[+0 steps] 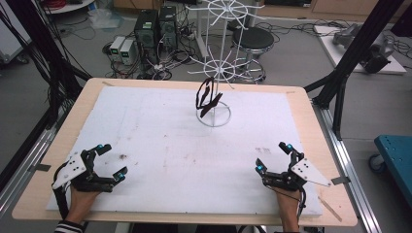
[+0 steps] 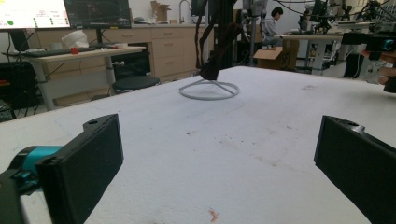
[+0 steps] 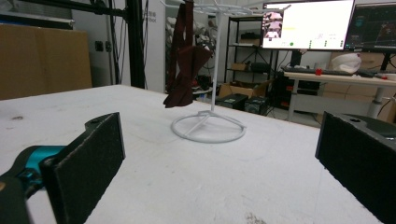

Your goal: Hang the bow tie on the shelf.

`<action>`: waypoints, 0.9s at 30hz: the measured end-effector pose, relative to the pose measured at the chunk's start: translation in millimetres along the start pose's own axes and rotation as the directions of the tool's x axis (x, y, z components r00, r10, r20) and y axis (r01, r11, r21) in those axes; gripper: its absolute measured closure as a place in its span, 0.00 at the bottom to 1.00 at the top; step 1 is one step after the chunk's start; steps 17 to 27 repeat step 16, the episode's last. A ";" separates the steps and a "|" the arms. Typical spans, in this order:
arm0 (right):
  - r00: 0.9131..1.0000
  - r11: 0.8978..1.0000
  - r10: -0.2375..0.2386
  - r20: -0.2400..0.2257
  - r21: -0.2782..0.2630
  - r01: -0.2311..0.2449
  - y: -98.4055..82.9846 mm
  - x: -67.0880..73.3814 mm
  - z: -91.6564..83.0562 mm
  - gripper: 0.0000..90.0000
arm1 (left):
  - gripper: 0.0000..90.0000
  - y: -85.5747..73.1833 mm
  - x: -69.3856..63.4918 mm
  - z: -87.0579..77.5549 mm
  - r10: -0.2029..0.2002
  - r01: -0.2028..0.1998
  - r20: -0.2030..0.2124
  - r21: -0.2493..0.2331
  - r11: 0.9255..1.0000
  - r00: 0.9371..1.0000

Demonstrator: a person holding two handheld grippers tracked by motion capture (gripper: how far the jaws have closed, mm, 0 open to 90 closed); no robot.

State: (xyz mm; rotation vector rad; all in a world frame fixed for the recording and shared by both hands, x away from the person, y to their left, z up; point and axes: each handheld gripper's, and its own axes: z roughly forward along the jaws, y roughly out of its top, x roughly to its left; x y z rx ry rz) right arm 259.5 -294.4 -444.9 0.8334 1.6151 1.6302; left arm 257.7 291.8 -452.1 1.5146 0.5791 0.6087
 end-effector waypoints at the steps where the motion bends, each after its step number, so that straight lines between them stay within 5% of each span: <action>1: 1.000 1.000 0.013 0.001 0.009 -0.013 -1.9 -0.1 -0.6 0.01 | 0.02 0.0 0.0 -0.1 0.000 0.000 0.000 -0.001 1.000 1.000; 27: 1.000 1.000 0.003 0.014 0.006 -0.003 -9.1 -1.5 -2.3 0.01 | 0.02 -0.4 -0.1 -1.2 -0.001 0.001 -0.003 -0.009 1.000 1.000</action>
